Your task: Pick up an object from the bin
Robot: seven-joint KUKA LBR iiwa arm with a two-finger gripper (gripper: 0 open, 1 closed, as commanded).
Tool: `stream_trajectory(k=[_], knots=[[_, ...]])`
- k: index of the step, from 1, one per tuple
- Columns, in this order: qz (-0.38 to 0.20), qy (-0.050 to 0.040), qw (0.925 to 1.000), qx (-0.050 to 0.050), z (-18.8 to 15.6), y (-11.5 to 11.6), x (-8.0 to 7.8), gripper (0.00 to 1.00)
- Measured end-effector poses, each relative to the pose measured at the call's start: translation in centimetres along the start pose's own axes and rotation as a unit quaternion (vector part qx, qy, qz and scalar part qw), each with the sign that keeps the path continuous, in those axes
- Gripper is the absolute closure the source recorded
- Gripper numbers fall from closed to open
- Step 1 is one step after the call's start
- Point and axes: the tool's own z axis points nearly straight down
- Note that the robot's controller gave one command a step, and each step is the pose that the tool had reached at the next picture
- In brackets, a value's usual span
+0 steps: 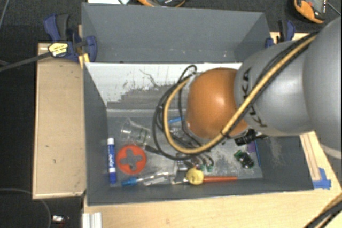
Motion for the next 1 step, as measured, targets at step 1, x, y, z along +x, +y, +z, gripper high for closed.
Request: stream_trajectory(k=[1], knots=[[0.003,-0.0038,1.0000,-0.001,-0.39,-0.06,-0.21,0.00]])
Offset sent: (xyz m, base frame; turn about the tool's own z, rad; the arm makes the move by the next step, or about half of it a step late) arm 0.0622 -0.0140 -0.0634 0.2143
